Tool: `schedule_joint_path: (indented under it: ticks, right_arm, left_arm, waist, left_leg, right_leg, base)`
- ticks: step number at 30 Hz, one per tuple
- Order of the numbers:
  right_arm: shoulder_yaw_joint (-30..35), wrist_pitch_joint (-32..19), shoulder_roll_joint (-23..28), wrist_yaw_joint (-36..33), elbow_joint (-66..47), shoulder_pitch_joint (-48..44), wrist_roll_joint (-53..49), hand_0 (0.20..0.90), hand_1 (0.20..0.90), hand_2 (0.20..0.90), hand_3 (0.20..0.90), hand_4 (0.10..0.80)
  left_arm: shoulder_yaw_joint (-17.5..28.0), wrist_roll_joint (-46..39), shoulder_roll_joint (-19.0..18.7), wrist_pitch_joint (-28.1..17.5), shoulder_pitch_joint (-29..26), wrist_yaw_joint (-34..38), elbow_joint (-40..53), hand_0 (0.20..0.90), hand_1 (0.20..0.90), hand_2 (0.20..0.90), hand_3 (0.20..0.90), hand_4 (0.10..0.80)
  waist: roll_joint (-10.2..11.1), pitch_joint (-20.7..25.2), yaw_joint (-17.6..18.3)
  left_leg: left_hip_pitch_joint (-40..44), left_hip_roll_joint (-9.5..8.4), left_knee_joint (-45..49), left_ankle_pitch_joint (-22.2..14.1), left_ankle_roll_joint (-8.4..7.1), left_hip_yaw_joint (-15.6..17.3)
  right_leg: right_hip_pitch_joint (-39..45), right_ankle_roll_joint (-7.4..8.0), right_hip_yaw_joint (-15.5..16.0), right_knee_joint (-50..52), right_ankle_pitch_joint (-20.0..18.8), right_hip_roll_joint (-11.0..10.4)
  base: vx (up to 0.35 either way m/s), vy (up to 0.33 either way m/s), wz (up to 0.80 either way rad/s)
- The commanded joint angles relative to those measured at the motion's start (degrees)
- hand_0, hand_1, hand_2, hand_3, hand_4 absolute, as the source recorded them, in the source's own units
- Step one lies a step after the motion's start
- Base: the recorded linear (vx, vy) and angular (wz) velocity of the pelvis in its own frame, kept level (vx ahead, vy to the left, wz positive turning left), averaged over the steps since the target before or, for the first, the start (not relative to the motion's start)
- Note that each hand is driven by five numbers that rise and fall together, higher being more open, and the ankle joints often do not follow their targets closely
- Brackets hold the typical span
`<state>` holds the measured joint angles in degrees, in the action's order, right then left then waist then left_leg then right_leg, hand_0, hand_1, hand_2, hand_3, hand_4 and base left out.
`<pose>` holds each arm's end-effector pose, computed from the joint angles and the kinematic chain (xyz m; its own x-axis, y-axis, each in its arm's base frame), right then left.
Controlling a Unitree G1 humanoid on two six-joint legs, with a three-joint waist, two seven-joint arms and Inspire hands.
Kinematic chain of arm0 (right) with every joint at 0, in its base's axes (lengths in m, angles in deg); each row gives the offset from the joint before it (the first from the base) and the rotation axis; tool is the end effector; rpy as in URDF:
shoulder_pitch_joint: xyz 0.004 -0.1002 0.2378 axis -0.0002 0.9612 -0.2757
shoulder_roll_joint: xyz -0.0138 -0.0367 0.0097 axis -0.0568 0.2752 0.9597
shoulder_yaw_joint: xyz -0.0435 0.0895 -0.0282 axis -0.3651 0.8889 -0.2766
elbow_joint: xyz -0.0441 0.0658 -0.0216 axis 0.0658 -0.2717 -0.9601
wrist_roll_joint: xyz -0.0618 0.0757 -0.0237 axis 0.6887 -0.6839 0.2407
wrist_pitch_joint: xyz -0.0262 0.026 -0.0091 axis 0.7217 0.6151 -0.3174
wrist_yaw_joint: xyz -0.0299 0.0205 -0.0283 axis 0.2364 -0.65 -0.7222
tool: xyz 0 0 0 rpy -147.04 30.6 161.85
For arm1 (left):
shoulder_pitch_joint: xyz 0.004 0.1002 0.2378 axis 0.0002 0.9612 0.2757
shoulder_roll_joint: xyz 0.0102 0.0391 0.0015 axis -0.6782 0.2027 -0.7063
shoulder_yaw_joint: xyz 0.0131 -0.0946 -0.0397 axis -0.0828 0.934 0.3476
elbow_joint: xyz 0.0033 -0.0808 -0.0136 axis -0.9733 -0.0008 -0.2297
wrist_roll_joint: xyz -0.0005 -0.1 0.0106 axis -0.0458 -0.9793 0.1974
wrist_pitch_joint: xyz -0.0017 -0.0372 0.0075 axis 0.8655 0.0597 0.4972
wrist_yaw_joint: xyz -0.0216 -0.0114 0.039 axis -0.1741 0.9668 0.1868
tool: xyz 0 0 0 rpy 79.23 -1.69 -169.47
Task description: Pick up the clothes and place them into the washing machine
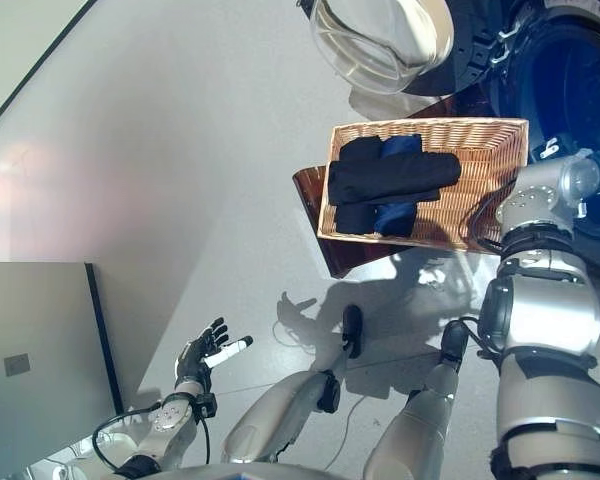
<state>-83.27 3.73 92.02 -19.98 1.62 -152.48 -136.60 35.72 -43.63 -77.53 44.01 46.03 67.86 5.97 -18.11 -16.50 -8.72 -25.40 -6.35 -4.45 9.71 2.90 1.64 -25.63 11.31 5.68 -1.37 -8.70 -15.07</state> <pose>0.3322 -0.3168 0.2332 0.4440 -0.8940 -0.0605 0.6360 0.2669 0.7240 0.1389 0.1668 -0.0851 0.8272 0.1333 -0.5458 -0.1689 0.9855 -0.0152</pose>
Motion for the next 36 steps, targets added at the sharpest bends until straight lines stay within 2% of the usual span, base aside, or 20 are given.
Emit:
schedule_joint_path:
  ticks: [1,4,9,12,17,20,21,22,23,24,29,36]
  right_arm:
    - [-16.09,-7.29,18.32,5.13,-8.73,-11.97,11.73,0.9,0.9,0.9,0.9,0.8]
    - [-14.92,-6.45,16.46,6.51,-5.84,-10.09,10.44,0.9,0.9,0.9,0.9,0.8]
    - [-8.98,-4.85,5.7,10.66,-0.98,0.26,6.55,0.9,0.9,0.9,0.9,0.8]
    - [-8.01,-3.59,1.57,12.05,0.18,4.27,6.91,0.9,0.9,0.9,0.9,0.8]
    - [-5.2,-3.08,-9.89,14.59,-1.16,15.14,6.11,0.9,0.9,0.9,0.9,0.8]
    - [-5.7,-2.79,-12.87,15.57,-3.15,18.53,6.68,0.9,0.9,0.9,0.9,0.8]
    - [-5.57,-2.75,-15.56,16.68,-4.25,21.8,6.3,0.9,0.9,0.9,0.9,0.8]
    - [-5.54,-2.75,-15.61,16.63,-4.35,21.86,6.33,0.9,0.9,0.9,0.9,0.8]
    - [-6.24,-2.37,-18.05,17.32,-5.5,25.17,6.96,0.9,0.9,0.9,0.9,0.8]
    - [-6.24,-2.37,-18.05,17.3,-5.53,25.14,6.97,0.9,0.9,0.9,0.9,0.8]
    - [-6.23,-1.77,-22.35,19.82,-5.91,32.77,6.34,0.9,0.9,0.9,0.9,0.8]
    - [-6.4,-0.17,-25.1,21.16,-3.13,41.91,8.7,0.9,0.9,0.9,0.9,0.8]
  left_arm:
    - [3.14,-1.71,-4.58,-2.37,2.16,1.59,-1.3,0.9,0.9,0.9,0.9,0.8]
    - [2.65,-2.05,-4.09,-2.36,1.6,1.36,-1.52,0.9,0.9,0.9,0.9,0.8]
    - [1.99,-2.08,-2.26,-1.65,0.3,0.97,-4.26,0.9,0.9,0.9,0.9,0.8]
    - [2.07,-1.63,-1.93,-1.26,-0.15,0.83,-5.5,0.9,0.9,0.9,0.9,0.8]
    - [3.18,-1.29,-1.16,-0.87,-0.22,0.68,-6.76,0.9,0.9,0.9,0.9,0.8]
    - [3.91,-0.75,-1.42,-0.62,-0.02,0.65,-7.09,0.9,0.9,0.9,0.9,0.8]
    - [4.26,0.03,-1.16,-0.48,0.13,0.67,-8.18,0.9,0.9,0.9,0.9,0.8]
    - [4.27,0.03,-1.19,-0.49,0.14,0.66,-8.18,0.9,0.9,0.9,0.9,0.8]
    - [5.08,0.45,-1.22,-0.21,0.46,0.76,-8.92,0.9,0.9,0.9,0.9,0.8]
    - [5.09,0.45,-1.22,-0.21,0.42,0.76,-8.91,0.9,0.9,0.9,0.9,0.8]
    - [7.24,3.1,-1.26,0.41,0.61,1.09,-12.77,0.9,0.9,0.9,0.9,0.8]
    - [9.49,5.39,-1.41,0.66,0.72,1.39,-14.92,0.9,0.9,0.9,0.9,0.8]
  waist:
    - [1.56,4.74,0.84]
    - [1.79,4.73,0.94]
    - [2.67,4.28,1.29]
    - [3.35,4.25,1.18]
    - [5.43,4.01,1.21]
    - [6.5,4.04,1.32]
    - [7.51,4.03,1.5]
    - [7.51,4.08,1.53]
    - [8.67,4.14,1.7]
    - [8.64,4.18,1.71]
    - [11.94,5.22,1.75]
    - [14.69,6.92,2.24]
  left_leg:
    - [2.03,4.48,0.82,-2.51,-6.78,0.62]
    - [1.85,4.49,1.04,-2.35,-6.6,0.7]
    - [2.59,4.5,1.72,-3.05,-6.39,0.48]
    - [3.01,4.6,1.8,-3.0,-6.38,0.25]
    - [4.07,4.65,1.8,-2.84,-6.34,-0.83]
    - [4.59,4.65,1.64,-2.69,-6.39,-1.23]
    - [5.07,4.84,1.55,-2.71,-6.42,-1.4]
    - [4.87,4.82,1.57,-2.45,-6.38,-1.43]
    - [5.7,4.9,1.59,-2.84,-6.4,-1.55]
    - [5.47,4.9,1.62,-2.6,-6.36,-1.57]
    - [6.94,4.94,2.17,-3.64,-5.99,-2.04]
    - [8.95,4.72,2.91,-5.1,-5.46,-2.28]
  right_leg:
    - [1.64,-4.94,0.39,7.35,7.38,4.13]
    - [1.73,-5.02,0.45,7.0,6.77,4.25]
    - [3.12,-5.05,0.56,6.65,6.85,4.27]
    - [3.97,-5.09,0.87,6.14,6.67,4.36]
    - [6.44,-5.07,2.41,4.79,6.2,4.37]
    - [7.24,-5.12,2.82,4.43,6.05,4.41]
    - [7.97,-5.11,3.19,4.14,5.93,4.4]
    - [7.87,-5.12,3.24,3.99,5.6,4.4]
    - [8.85,-5.05,3.6,3.78,5.74,4.43]
    - [8.71,-5.06,3.62,3.65,5.43,4.44]
    - [11.09,-4.64,4.39,2.14,4.62,4.35]
    - [14.03,-4.03,4.91,0.67,3.91,3.97]
  base:
    - [0.0,0.0,0.0]
    - [0.0,0.0,0.0]
    - [0.0,0.0,0.0]
    - [0.0,0.0,0.0]
    - [0.005,-0.024,0.07]
    - [0.005,-0.021,0.13]
    - [0.0,0.0,0.0]
    - [0.023,-0.017,0.08]
    - [0.002,-0.003,0.05]
    - [0.02,-0.01,0.08]
    - [0.033,-0.006,0.04]
    - [0.058,0.014,0.05]
